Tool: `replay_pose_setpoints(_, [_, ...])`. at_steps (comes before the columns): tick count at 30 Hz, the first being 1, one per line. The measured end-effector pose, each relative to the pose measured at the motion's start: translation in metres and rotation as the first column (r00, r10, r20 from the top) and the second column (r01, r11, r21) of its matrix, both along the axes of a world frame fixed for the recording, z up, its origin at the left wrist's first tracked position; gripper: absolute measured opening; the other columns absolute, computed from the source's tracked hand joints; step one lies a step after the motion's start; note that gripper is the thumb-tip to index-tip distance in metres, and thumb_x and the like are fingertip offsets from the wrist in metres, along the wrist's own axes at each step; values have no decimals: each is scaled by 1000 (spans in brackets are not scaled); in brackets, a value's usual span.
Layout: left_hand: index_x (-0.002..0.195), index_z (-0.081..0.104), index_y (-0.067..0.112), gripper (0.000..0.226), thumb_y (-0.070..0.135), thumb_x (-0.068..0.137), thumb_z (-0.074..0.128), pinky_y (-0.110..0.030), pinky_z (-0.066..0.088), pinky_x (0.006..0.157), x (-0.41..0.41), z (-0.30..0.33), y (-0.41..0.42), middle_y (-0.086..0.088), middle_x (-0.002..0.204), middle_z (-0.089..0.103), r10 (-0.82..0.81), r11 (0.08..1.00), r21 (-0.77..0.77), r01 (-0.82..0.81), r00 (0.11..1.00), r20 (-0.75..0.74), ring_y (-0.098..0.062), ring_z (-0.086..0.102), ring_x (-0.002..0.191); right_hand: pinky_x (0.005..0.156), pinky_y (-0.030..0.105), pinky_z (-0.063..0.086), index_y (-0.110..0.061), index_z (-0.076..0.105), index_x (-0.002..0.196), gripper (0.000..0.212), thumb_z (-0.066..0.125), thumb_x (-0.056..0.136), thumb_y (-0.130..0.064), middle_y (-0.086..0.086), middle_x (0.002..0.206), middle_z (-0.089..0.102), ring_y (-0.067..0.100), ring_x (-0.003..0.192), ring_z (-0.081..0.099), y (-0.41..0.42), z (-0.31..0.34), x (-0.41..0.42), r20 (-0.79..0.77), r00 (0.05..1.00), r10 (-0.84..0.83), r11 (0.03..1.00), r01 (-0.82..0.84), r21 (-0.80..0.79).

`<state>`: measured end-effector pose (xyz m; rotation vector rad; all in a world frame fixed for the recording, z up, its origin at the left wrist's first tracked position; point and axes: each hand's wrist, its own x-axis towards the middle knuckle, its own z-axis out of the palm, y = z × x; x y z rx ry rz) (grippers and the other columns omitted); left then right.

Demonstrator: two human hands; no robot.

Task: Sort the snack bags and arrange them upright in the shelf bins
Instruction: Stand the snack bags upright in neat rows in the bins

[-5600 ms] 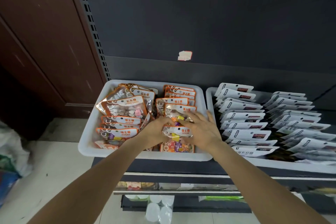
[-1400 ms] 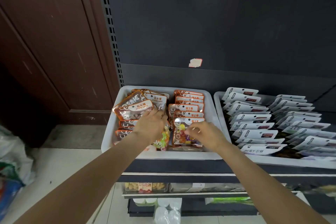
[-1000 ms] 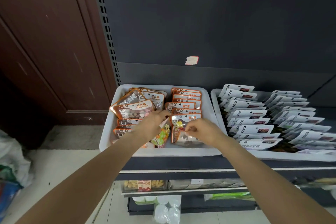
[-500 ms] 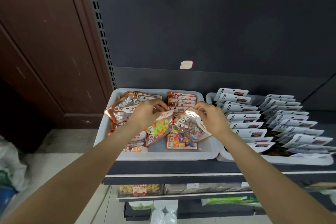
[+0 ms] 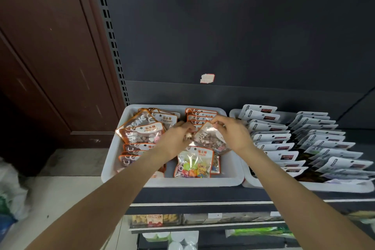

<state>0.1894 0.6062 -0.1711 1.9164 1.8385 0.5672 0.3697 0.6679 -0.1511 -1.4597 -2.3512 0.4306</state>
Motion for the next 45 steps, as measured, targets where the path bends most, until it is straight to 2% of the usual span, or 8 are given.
replay_pose_setpoints(5, [141,41,17,50,24,94,55,-41,22,113,-59,9,-27,-8,146,37,165,976,200,-87,895,-415,-29,28,137,83,33,46,-18,67,106,18,52,96,-19,-1,112,67,20,104,59,-5,-2,-44,-23,980,195,978,-197,-68])
replay_pose_setpoints(12, [128,54,32,36,14,97,48,-37,50,87,-117,8,-53,-5,124,63,151,988,22,-152,943,-295,-28,62,104,71,32,49,-21,61,107,19,43,100,-23,1,108,64,22,93,60,-11,-2,-103,11,995,95,995,-95,10])
replay_pose_setpoints(16, [118,60,30,27,16,97,51,-27,50,86,-129,7,-60,2,117,66,42,995,-73,-66,955,-295,-19,64,101,70,28,46,-21,61,111,20,45,100,-22,1,112,64,21,96,60,-12,-1,-116,52,996,68,998,-68,-5])
replay_pose_setpoints(27, [110,63,24,18,19,95,55,-27,54,84,-134,4,-65,4,110,68,213,975,87,-205,972,-99,-13,64,95,94,27,43,-15,68,111,21,59,91,-15,1,116,66,17,109,59,-27,7,-165,-163,949,270,935,-299,-191])
replay_pose_setpoints(29, [110,64,26,19,22,95,54,-27,54,84,-133,3,-66,6,113,67,201,977,95,-191,974,-105,-14,64,97,99,30,43,-17,63,119,30,62,90,-16,1,122,62,16,112,57,-27,8,-155,-183,953,243,930,-282,-235])
replay_pose_setpoints(34, [112,65,29,20,25,96,53,-30,54,87,-133,2,-63,7,118,65,196,978,98,-185,973,-119,-13,64,102,92,35,49,-19,62,120,27,57,94,-19,5,125,61,24,111,58,-19,-10,-118,86,995,41,986,-26,-167])
replay_pose_setpoints(42, [108,66,28,19,21,96,53,-31,55,85,-129,2,-65,6,114,67,243,964,140,-226,963,-115,-15,64,98,90,28,45,-14,71,110,22,57,94,-16,6,117,67,23,107,59,-37,-13,-147,-46,994,99,986,-105,-134])
replay_pose_setpoints(45, [123,58,29,30,17,96,52,-33,48,97,-124,6,-67,4,130,56,220,967,167,-192,960,-173,-18,54,117,91,29,47,-16,64,121,28,55,95,-21,5,123,63,23,112,58,-39,-14,-137,-83,994,70,970,-87,-226])
